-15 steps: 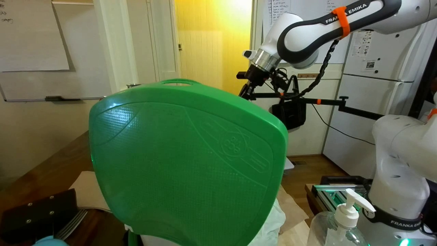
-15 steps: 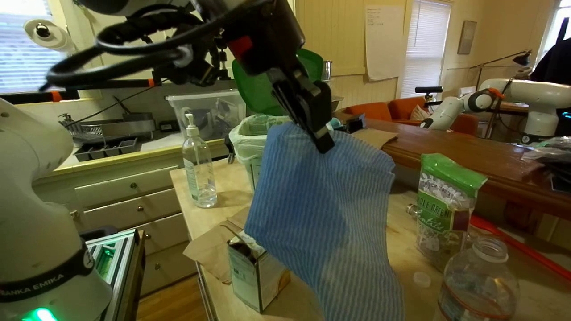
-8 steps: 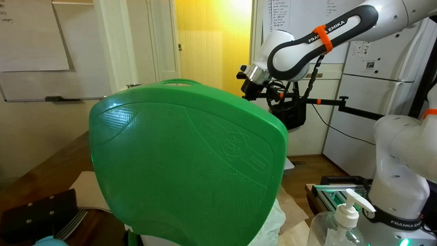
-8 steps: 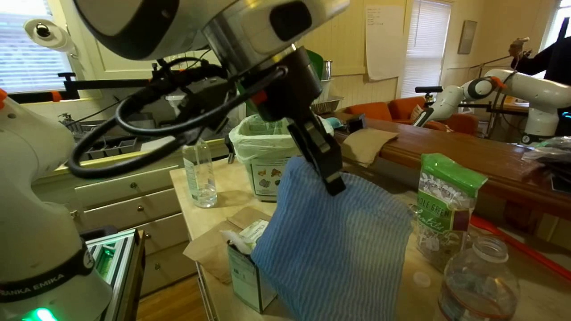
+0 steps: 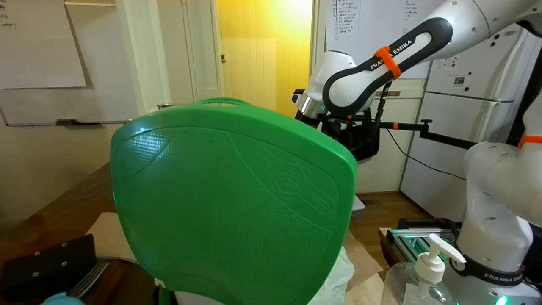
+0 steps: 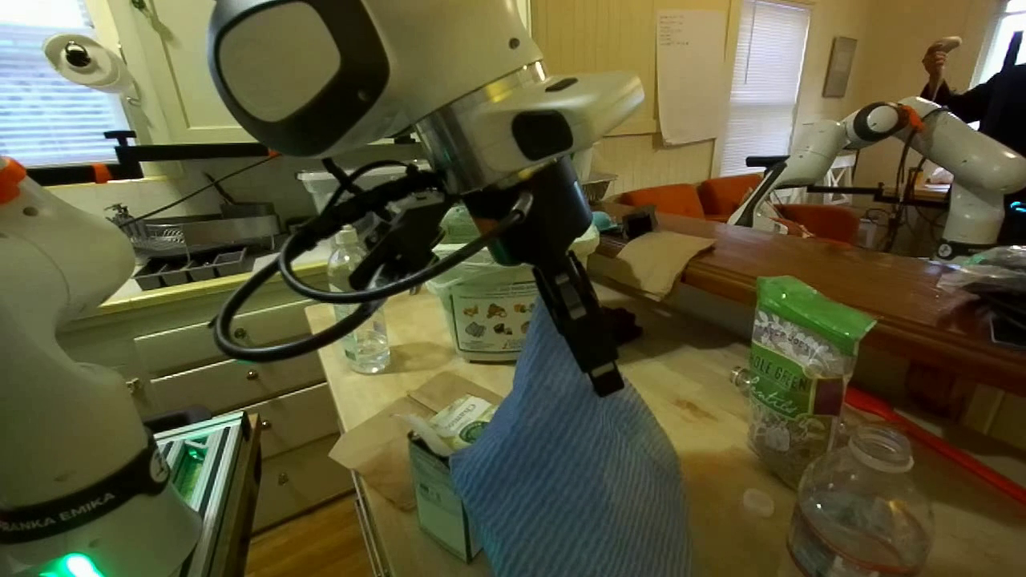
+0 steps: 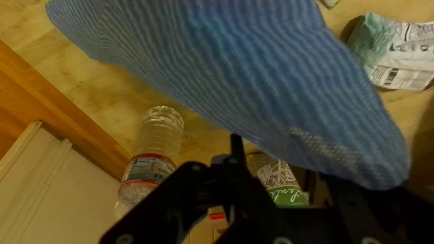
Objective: Take the blue fabric out of the bin and put it on the table.
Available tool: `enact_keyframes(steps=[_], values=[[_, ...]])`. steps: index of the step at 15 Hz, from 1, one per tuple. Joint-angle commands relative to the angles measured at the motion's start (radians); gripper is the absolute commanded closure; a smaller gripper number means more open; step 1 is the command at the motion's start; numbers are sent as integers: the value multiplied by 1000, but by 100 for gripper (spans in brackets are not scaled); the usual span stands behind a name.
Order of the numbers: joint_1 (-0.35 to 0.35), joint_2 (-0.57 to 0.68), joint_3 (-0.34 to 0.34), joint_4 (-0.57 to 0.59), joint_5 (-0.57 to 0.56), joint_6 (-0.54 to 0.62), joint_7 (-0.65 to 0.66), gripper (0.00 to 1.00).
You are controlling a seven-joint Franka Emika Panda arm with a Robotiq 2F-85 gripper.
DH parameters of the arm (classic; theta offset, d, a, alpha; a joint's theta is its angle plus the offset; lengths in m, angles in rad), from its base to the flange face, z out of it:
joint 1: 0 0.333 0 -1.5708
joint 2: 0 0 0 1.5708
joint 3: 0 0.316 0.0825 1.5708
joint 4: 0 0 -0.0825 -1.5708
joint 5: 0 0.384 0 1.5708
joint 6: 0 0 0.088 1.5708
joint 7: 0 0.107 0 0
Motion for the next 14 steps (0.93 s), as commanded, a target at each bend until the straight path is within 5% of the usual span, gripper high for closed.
enact_keyframes(steps=[1,5,14], values=[[-30,19,34,6,-47,22,102,30],[-47,-5,52,11,-69,40,162,1],[-101,-121,106,28,-133,-42,276,0]])
